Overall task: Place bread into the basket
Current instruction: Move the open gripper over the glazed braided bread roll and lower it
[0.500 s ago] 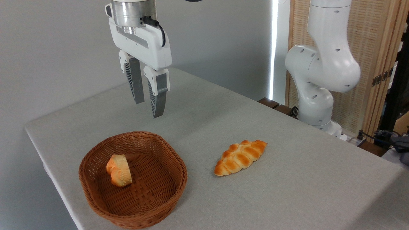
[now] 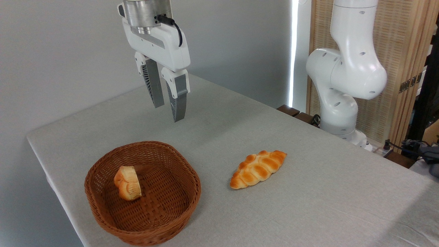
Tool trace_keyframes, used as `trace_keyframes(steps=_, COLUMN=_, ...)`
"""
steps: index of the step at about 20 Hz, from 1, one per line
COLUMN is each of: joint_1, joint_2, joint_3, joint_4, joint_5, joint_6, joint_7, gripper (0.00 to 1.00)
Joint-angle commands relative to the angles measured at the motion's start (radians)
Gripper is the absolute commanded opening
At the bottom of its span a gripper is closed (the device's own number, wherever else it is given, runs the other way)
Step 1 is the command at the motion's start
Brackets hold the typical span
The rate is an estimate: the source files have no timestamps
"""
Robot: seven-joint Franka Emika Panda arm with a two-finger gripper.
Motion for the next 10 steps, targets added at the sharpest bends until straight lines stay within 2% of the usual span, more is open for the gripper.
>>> trace_keyframes(steps=1, joint_1=0.011, joint_2=-0.006, joint_3=-0.009, joint_4=0.005, joint_5=0.002, joint_6=-0.035, joint_7=-0.016, gripper=1.00)
trace_keyframes(steps=5, joint_1=0.011, joint_2=-0.024, joint_3=-0.009, joint_4=-0.038, joint_5=0.011, joint_6=-0.055, joint_7=-0.006, gripper=1.00)
trace_keyframes(steps=10, joint_1=0.019, joint_2=-0.130, joint_3=0.030, joint_4=-0.229, joint_5=0.014, joint_6=0.031, joint_7=-0.003, gripper=1.00)
